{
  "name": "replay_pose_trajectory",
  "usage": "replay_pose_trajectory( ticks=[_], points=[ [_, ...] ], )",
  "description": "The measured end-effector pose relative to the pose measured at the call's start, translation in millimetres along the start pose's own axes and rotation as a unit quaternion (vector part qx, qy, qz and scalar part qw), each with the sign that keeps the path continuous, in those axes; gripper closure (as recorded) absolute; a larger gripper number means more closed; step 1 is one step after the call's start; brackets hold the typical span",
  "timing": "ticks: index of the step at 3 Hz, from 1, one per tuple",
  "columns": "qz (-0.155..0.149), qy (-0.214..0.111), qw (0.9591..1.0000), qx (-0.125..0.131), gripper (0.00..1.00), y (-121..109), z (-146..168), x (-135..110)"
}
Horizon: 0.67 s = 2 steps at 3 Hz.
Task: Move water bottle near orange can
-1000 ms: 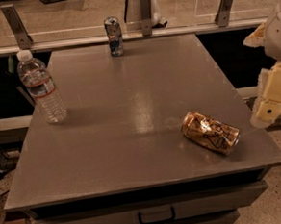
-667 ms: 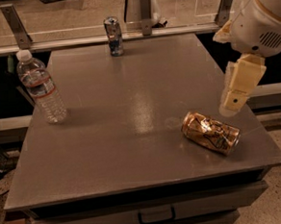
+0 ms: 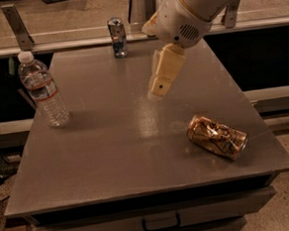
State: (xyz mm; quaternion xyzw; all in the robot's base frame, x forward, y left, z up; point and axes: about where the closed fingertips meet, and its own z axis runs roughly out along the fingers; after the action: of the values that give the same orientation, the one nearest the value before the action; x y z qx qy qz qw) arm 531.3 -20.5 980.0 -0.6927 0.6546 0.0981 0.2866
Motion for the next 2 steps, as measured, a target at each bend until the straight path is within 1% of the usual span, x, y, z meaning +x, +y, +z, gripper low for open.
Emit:
replay_pose_trajectory(
  ticks=[1,2],
  points=[
    [0.000,0.000,1.0000,0.000,0.00,0.0,0.0,-0.1],
    [-0.010,-0.015,0.9998,0.001,0.00,-3.1,5.5,-10.7]
  ],
)
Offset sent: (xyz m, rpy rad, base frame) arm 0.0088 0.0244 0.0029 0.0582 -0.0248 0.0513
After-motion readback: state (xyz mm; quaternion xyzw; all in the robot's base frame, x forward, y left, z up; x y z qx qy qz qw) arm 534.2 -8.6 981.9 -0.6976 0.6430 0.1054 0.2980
